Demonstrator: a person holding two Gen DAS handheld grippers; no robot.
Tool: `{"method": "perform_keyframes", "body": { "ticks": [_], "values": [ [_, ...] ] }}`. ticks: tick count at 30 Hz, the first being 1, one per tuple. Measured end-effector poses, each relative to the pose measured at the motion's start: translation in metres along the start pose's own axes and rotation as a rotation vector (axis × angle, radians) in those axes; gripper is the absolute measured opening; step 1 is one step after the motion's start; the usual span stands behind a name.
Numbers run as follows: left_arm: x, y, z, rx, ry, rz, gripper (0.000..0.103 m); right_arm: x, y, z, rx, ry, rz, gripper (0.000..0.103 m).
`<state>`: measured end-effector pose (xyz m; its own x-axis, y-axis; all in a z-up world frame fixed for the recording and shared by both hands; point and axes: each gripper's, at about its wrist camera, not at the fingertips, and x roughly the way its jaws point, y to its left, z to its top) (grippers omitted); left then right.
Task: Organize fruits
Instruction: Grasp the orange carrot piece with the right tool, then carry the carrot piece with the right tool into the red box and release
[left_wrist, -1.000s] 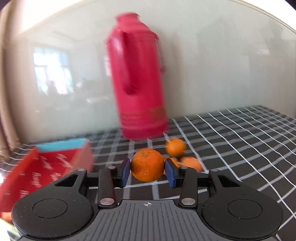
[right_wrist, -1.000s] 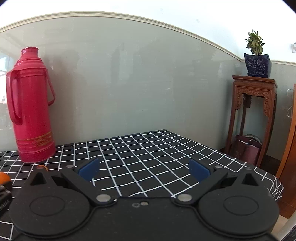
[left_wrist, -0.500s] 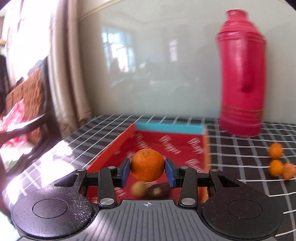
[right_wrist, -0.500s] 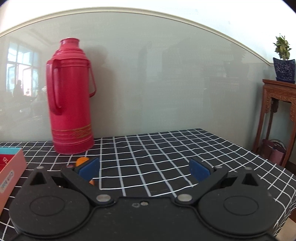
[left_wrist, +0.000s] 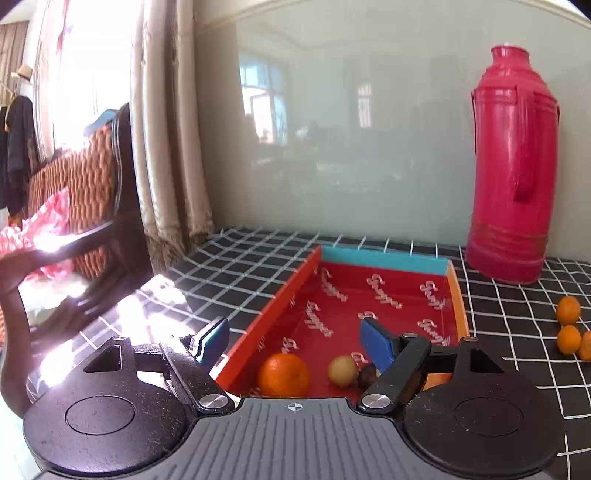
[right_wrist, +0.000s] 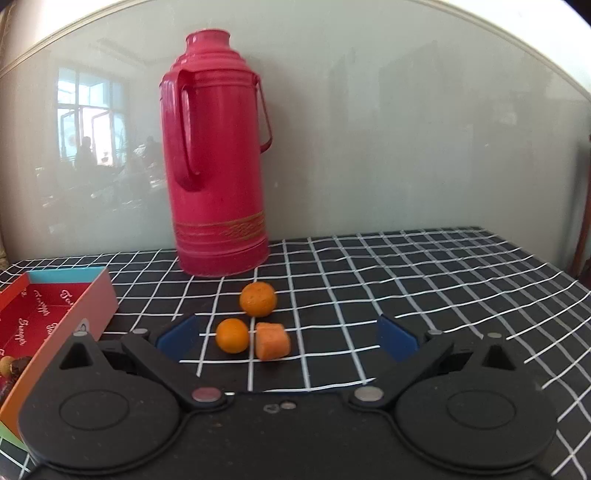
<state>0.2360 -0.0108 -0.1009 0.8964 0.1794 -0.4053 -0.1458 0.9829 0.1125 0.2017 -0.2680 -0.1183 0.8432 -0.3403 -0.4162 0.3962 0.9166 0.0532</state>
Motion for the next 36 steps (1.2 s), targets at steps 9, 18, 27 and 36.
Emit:
{"method": "perform_keyframes", "body": {
  "ticks": [9, 18, 27, 36],
  "values": [
    [-0.008, 0.037, 0.005, -0.031, -0.05, 0.058, 0.085, 0.042, -0.016, -0.002, 0.044, 0.163, 0.073, 0.048],
    [-0.005, 0.075, 0.004, -0.073, -0.052, 0.121, 0.088, 0.066, -0.013, -0.006, 0.025, 0.22, 0.087, 0.03],
    [0.001, 0.092, 0.002, -0.086, -0.04, 0.154, 0.09, 0.075, -0.003, -0.006, -0.001, 0.23, 0.097, 0.018],
    [0.003, 0.1, 0.002, -0.108, -0.03, 0.182, 0.092, 0.056, 0.01, 0.001, -0.038, 0.144, 0.124, 0.017]
  ]
}}
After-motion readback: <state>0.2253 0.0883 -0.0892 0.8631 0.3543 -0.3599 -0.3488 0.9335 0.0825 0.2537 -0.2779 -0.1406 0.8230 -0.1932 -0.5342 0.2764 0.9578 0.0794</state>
